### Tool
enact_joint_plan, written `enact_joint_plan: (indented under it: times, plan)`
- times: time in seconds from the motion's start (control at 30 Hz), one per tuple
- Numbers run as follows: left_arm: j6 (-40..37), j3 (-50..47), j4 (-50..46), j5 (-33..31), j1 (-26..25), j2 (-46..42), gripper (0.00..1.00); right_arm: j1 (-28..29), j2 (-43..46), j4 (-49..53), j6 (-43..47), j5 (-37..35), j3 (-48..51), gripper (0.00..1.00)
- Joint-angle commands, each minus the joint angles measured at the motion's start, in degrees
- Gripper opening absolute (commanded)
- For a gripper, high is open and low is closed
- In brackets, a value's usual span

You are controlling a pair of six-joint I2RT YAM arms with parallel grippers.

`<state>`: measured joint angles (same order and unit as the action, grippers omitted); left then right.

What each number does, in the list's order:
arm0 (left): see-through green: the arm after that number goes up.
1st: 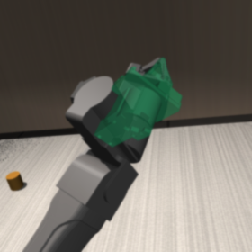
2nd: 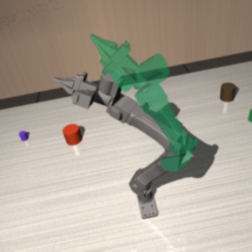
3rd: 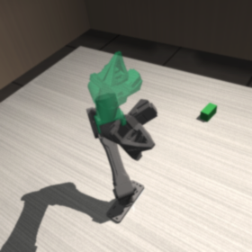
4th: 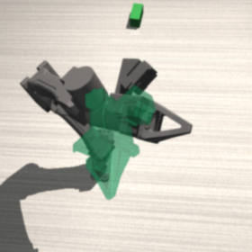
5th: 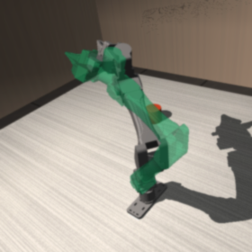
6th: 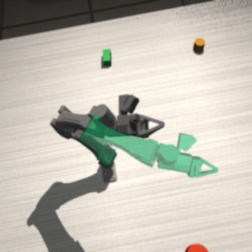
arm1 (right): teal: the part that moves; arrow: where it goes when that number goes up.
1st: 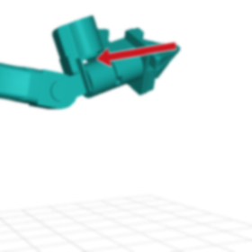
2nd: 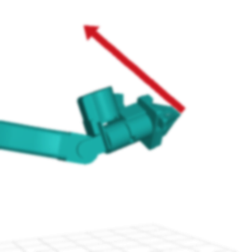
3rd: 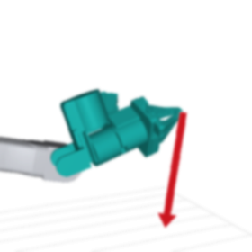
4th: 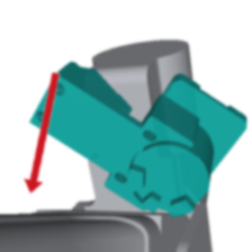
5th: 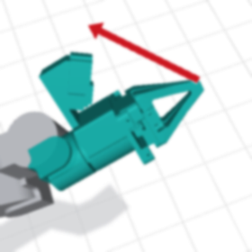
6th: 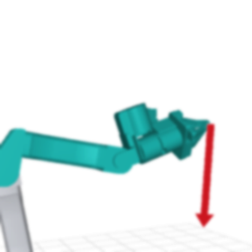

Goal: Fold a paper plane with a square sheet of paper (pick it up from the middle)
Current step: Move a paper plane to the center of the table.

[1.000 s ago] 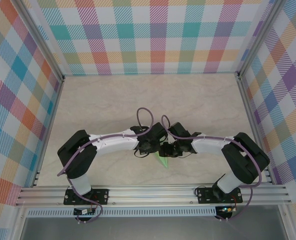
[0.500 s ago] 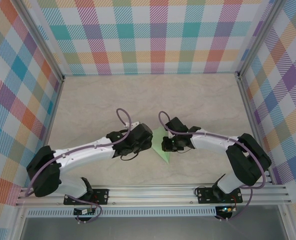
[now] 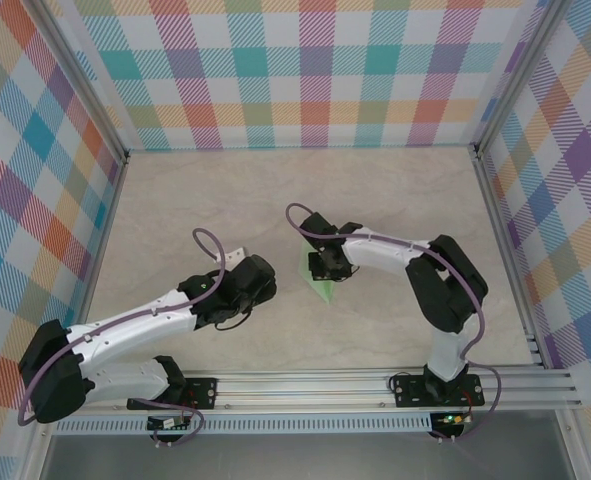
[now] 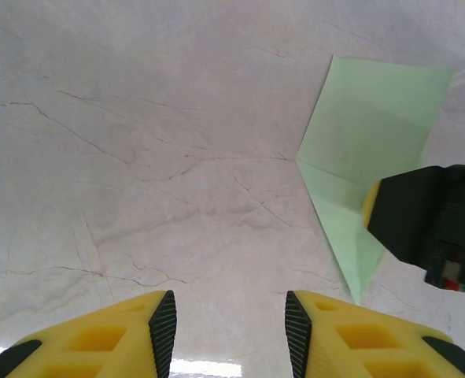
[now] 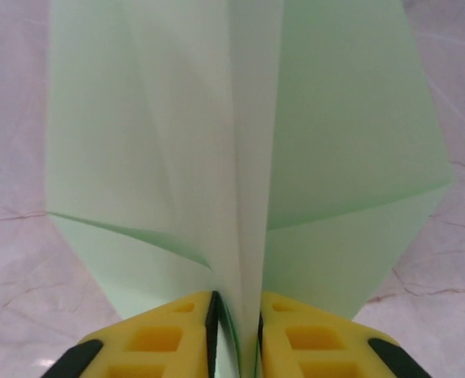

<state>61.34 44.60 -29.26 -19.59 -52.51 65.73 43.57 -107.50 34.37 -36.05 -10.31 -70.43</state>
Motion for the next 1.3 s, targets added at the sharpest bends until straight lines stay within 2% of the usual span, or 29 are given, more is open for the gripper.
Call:
enact_joint_plan:
  times: [0.0,0.4,0.5,0.67,1.03,1.27]
  plan:
    - [0.71,-1.14,-1.42,-1.22,0.96,-1.9,0.44,0.85,-1.78,5.39,-0.25,-2.72,-2.72,0.26]
    - [0.18,-0.6,0.26,1.06,1.6,0.89,0.45,2.83,-2.99,9.47,1.95,-5.68,-6.56,0.28]
    - [0.18,-0.24,0.11,1.23,1.62,1.64,0.45,3.08,-4.56,10.23,1.61,-6.29,-7.44,0.21]
    - [0.18,0.14,0.03,1.64,1.69,2.42,0.45,3.41,-7.6,11.24,1.42,-6.94,-8.84,0.14]
    - [0.34,0.75,-0.62,1.69,1.71,3.38,0.44,5.95,-12.32,15.66,-1.72,-12.33,-11.64,0.14]
    - [0.35,1.06,-1.42,1.71,1.71,3.35,0.45,5.79,-8.13,14.17,-2.27,-10.75,-11.07,0.14]
